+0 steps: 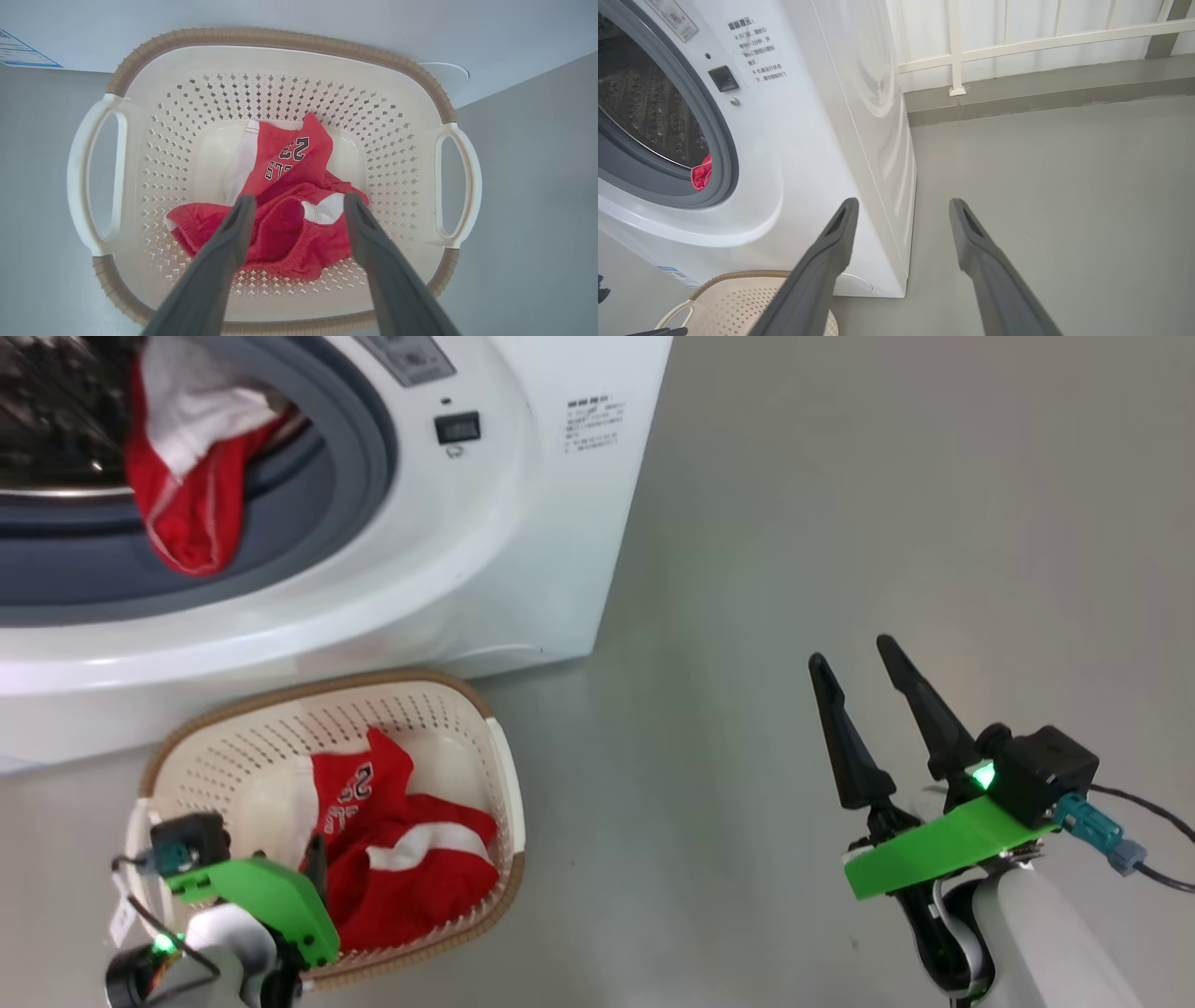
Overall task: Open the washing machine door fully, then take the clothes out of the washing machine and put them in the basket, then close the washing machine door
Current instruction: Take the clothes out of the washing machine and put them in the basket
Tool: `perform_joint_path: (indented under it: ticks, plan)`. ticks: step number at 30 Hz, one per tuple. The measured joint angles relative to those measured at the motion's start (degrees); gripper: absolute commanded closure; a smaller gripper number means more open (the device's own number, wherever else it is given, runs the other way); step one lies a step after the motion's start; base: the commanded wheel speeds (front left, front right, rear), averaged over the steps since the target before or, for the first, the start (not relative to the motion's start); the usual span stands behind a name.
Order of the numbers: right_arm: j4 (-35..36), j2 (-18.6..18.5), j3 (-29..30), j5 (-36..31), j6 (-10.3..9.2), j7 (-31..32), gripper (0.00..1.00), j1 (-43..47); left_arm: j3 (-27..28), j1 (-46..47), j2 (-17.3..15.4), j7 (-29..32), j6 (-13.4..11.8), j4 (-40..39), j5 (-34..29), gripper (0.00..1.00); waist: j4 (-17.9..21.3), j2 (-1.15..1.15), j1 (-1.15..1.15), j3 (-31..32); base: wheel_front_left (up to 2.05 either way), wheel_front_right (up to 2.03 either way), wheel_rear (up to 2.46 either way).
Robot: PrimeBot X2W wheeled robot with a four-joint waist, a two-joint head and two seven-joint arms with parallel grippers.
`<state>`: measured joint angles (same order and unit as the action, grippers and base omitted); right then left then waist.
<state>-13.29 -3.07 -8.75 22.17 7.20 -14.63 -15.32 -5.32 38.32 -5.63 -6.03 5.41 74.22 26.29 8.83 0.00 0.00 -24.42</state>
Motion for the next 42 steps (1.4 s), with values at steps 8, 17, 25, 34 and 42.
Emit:
perform_joint_path:
  ticks: [8, 17, 25, 34, 42]
  plan:
    - [-1.26, 0.00, 0.02, -0.56, 0.00, 0.00, 0.00, 1.47, -0.04, -3.91, 0.68, -5.87, 1.20, -1.45, 1.11, 0.00, -1.28, 0.00, 0.00, 5.56, 0.00, 0.00, 0.00]
    - [-1.44, -0.29, 0.10, -1.60, 0.00, 0.00, 0.00, 4.59, 1.09, -10.10, 0.93, -8.21, 1.68, -13.58, 2.22, 0.00, -2.76, 0.00, 0.00, 11.54, 0.00, 0.00, 0.00]
    - [-2.13, -0.58, 0.79, -2.66, 0.00, 0.00, 0.00, 6.49, 5.08, -22.26, 1.00, -8.26, 0.45, -32.41, -0.59, 0.00, -3.66, 0.00, 0.00, 16.43, 0.00, 0.00, 0.00]
    - [-2.04, -0.82, 2.61, -4.66, 0.00, 0.00, 0.00, 8.00, 8.13, -32.79, 1.14, -8.27, -0.41, -48.19, -3.65, 0.00, -3.53, 0.00, 0.00, 21.81, 0.00, 0.00, 0.00]
    - [-0.43, -0.69, 5.80, -6.08, 0.00, 0.00, 0.00, 11.55, 9.13, -38.23, 1.55, -8.27, -1.62, -55.88, -5.06, 0.00, -3.44, 0.00, 0.00, 25.24, 0.00, 0.00, 0.00]
